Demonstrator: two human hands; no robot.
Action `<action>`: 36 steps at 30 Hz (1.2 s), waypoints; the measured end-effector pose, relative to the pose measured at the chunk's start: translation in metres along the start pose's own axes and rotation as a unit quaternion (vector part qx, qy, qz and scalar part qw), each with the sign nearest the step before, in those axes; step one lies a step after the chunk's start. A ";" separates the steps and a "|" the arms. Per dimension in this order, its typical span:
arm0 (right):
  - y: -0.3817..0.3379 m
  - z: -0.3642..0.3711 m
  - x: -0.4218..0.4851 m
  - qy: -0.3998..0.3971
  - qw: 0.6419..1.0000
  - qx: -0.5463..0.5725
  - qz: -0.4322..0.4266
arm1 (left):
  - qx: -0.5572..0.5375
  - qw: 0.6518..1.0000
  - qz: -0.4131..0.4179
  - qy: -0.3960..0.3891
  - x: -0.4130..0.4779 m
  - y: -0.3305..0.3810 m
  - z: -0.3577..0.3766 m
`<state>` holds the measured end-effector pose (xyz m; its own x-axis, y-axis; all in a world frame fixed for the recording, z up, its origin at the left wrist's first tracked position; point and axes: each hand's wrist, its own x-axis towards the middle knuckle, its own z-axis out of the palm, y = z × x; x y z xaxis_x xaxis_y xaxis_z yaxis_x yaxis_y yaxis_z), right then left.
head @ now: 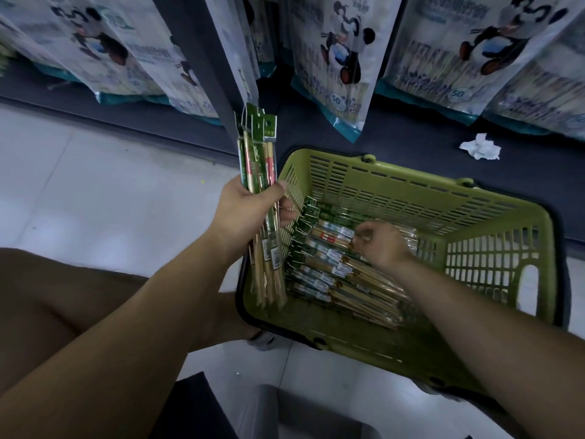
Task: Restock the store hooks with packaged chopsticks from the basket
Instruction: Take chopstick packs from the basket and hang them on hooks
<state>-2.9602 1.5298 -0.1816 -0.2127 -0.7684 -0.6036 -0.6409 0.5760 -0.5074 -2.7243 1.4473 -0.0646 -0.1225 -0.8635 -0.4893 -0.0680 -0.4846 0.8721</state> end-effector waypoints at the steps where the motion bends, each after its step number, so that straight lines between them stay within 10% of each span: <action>1: 0.005 0.002 0.006 -0.001 1.000 -0.019 0.000 | 0.002 1.000 0.000 -0.001 0.001 -0.002 -0.001; 16: 0.007 0.015 0.046 -0.022 0.967 -0.253 -0.010 | -0.009 1.000 0.008 -0.011 0.014 -0.011 -0.004; 36: 0.005 -0.004 0.027 0.007 0.969 -0.233 -0.081 | -0.004 1.000 0.008 -0.020 0.015 -0.014 -0.003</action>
<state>-2.9719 1.5107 -0.1976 -0.0888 -0.8435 -0.5298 -0.9295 0.2614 -0.2603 -2.7226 1.4409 -0.0838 -0.1631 -0.8644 -0.4756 -0.0579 -0.4728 0.8793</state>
